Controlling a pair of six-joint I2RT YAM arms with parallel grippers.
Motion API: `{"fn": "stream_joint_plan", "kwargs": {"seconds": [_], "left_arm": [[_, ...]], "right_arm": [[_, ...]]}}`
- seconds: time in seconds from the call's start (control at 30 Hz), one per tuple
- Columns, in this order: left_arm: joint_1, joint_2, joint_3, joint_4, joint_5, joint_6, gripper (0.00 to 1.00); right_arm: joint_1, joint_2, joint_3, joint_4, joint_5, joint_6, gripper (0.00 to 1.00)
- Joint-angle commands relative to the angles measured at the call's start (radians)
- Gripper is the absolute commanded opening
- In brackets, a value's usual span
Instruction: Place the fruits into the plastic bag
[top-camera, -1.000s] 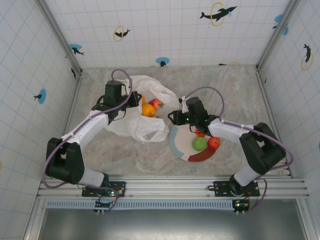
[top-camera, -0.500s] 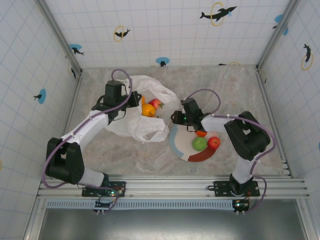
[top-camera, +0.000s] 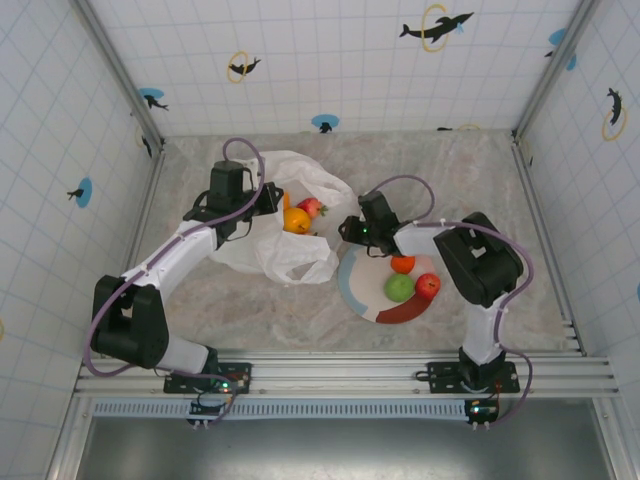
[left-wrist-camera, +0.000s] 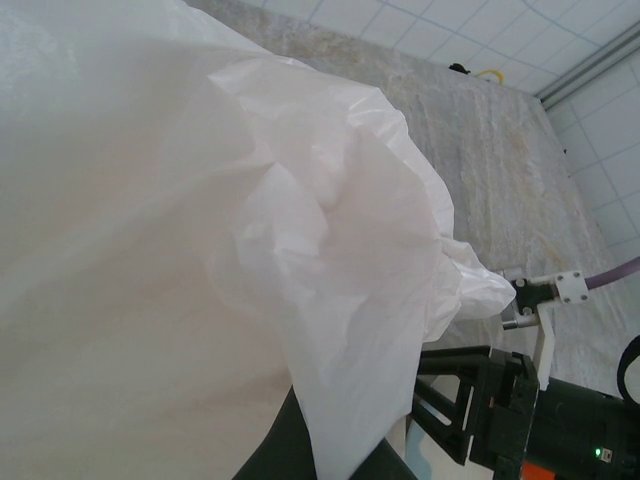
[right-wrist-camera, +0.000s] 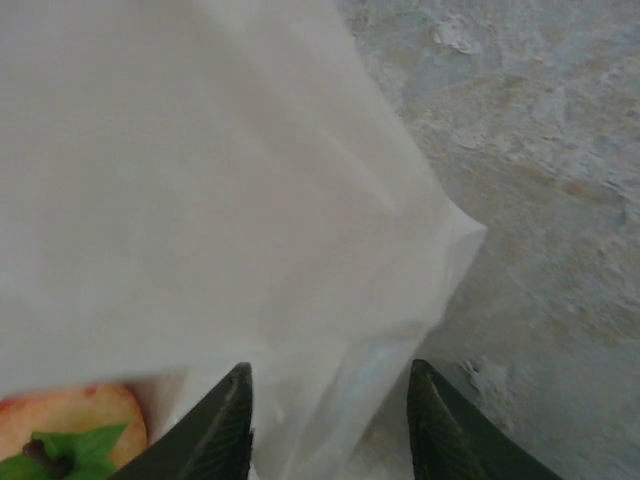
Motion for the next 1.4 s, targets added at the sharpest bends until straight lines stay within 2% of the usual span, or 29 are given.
{"fn": "stream_joint_plan", "kwargs": {"seconds": [0.0, 0.13, 0.23, 0.4, 0.63, 0.8, 1.1, 1.27, 1.37], "left_arm": [[-0.004, -0.005, -0.005, -0.008, 0.001, 0.005, 0.00], [-0.004, -0.005, -0.005, -0.007, -0.001, 0.005, 0.00], [-0.003, -0.010, -0.003, -0.010, -0.005, 0.008, 0.00], [-0.003, -0.032, 0.001, -0.007, -0.003, 0.007, 0.00], [0.012, -0.053, 0.043, -0.024, -0.011, -0.012, 0.00], [0.039, -0.057, 0.147, -0.090, 0.004, -0.047, 0.00], [0.125, -0.021, 0.363, -0.214, 0.049, -0.079, 0.00], [0.138, 0.012, 0.369, -0.235, 0.063, -0.062, 0.00], [0.138, 0.033, 0.367, -0.242, 0.074, -0.046, 0.00]], "right_arm": [[-0.005, 0.040, 0.029, 0.068, -0.011, 0.067, 0.37], [-0.006, 0.034, 0.032, 0.106, -0.009, 0.105, 0.24], [-0.004, -0.001, 0.021, 0.122, 0.007, 0.124, 0.10], [0.008, -0.113, -0.026, 0.139, 0.031, 0.139, 0.02], [0.056, -0.257, 0.015, 0.061, 0.069, 0.087, 0.00], [0.095, -0.328, 0.096, -0.002, 0.098, 0.025, 0.00], [0.099, -0.439, 0.230, -0.124, 0.135, -0.085, 0.00], [0.090, -0.477, 0.209, -0.160, 0.179, -0.129, 0.00], [0.064, -0.452, 0.169, -0.168, 0.139, -0.118, 0.00]]}}
